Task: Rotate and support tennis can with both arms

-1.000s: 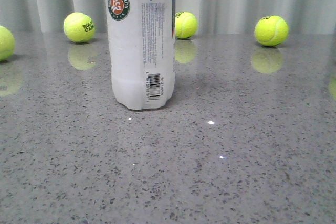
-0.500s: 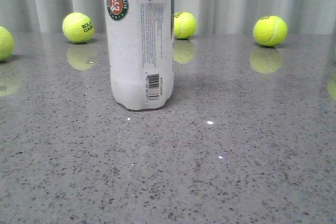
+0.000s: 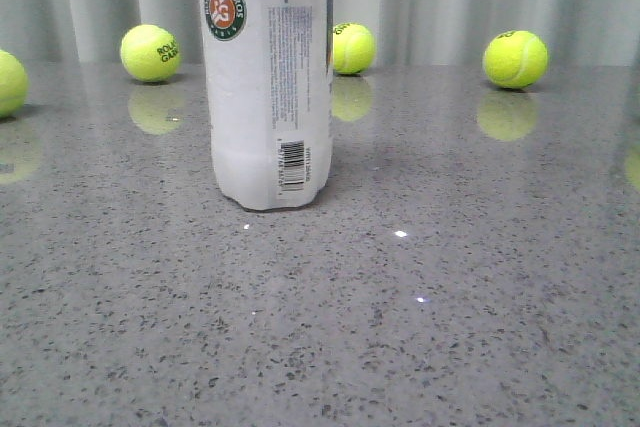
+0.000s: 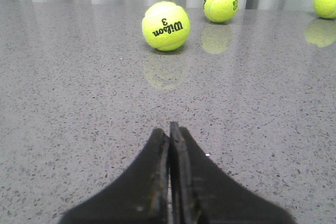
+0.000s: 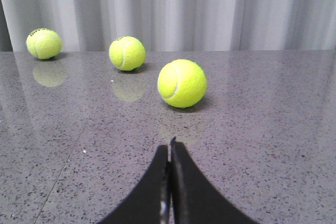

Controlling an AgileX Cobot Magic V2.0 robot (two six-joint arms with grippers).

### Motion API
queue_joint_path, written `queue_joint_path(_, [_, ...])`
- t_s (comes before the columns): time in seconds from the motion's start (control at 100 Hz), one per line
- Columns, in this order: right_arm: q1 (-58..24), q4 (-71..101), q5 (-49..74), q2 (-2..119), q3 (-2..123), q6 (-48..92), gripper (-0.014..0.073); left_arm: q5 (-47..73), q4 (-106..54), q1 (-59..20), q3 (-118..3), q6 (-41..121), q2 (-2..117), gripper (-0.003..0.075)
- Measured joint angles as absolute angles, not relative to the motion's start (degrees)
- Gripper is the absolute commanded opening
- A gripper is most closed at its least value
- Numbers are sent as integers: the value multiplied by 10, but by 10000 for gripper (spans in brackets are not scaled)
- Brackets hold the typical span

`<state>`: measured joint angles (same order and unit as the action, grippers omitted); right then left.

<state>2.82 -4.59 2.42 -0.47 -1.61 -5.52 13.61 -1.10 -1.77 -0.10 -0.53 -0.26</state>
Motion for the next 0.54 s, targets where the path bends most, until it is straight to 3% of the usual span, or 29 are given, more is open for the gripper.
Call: queue_joint_path(0.54, [28, -26, 25, -5, -16, -33, -57, 136, -11, -18, -1, -5, -3, -21])
